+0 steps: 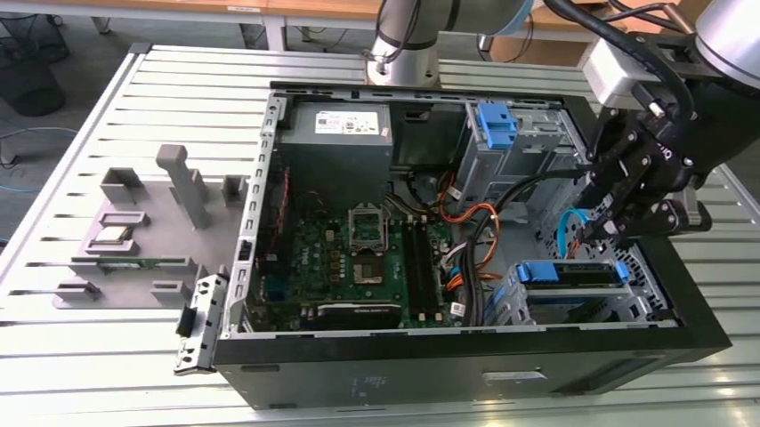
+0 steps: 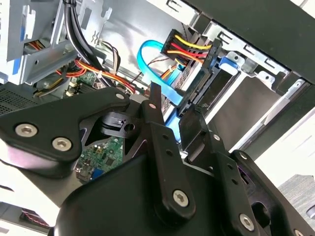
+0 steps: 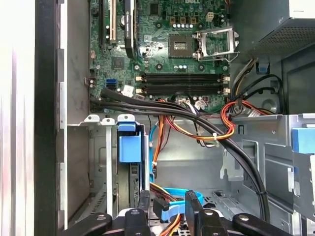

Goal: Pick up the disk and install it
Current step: 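Insert the first disk wire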

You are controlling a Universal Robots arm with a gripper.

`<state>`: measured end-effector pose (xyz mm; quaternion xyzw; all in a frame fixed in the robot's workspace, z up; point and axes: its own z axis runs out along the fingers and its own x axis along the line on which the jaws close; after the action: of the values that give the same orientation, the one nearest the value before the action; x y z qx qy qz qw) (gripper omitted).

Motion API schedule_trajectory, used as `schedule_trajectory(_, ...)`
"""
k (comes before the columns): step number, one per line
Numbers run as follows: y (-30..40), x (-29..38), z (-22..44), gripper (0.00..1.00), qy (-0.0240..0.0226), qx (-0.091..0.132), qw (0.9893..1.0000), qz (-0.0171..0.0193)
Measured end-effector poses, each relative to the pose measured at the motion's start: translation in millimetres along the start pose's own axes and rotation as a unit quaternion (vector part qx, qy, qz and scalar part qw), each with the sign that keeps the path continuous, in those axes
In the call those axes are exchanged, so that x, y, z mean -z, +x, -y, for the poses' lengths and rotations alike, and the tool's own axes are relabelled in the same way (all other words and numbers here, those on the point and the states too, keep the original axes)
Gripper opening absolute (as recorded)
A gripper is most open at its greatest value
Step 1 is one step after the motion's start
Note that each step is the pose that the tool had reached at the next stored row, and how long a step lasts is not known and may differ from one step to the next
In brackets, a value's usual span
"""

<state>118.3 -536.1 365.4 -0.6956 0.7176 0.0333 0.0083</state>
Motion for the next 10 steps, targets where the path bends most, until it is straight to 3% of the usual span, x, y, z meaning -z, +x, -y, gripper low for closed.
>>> schedule_trajectory(10,0.2,-0.3,4.3,0.42,0.0,0.0,1.0,0.0001)
